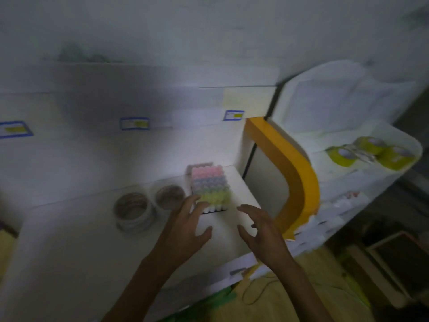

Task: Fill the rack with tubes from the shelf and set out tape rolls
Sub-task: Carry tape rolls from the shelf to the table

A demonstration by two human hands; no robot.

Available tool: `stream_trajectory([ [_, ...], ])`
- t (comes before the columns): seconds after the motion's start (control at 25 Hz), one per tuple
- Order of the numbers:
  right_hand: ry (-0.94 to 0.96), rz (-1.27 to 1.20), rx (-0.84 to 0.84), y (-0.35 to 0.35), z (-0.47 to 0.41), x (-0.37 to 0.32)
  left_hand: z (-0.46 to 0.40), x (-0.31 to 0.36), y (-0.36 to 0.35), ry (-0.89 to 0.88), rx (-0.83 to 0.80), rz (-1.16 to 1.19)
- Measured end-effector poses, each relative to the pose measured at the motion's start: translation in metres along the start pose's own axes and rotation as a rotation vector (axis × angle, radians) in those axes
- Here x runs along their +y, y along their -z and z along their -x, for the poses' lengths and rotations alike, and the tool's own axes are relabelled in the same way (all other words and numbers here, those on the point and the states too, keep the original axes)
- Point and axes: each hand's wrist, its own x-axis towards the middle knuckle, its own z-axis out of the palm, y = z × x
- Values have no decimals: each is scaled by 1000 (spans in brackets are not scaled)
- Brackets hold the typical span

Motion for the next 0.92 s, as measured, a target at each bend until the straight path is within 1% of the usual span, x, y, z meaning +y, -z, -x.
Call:
stream_trajectory([
  [0.12, -51, -6, 67, 45, 38, 28, -11, 58, -33, -87, -31, 54],
  [0.2, -90, 12, 105, 76, 65, 48, -18, 99, -63, -141, -81, 108],
  [0.24, -121, 21, 118, 92, 80, 62, -22, 122, -78, -197, -104, 165],
  [0.32, -188, 31, 119, 125, 113, 93, -25, 167, -111, -335, -96, 312],
  [0.36, -215, 34, 119, 141, 128, 108, -25, 188, -125, -343, -92, 263],
  [0.44, -264, 58, 133, 172, 159, 138, -26, 221, -149, -315, -95, 143],
  [0.48, -292, 63, 139, 187, 173, 151, -28, 235, -162, -290, -103, 122],
  [0.68, -413, 90, 128, 254, 207, 205, -50, 305, -222, -342, -151, 115],
  [0.76, -445, 77, 124, 276, 207, 231, -68, 327, -244, -370, -154, 116],
  [0.92, -505, 77, 135, 301, 193, 290, -115, 356, -290, -373, -163, 111],
])
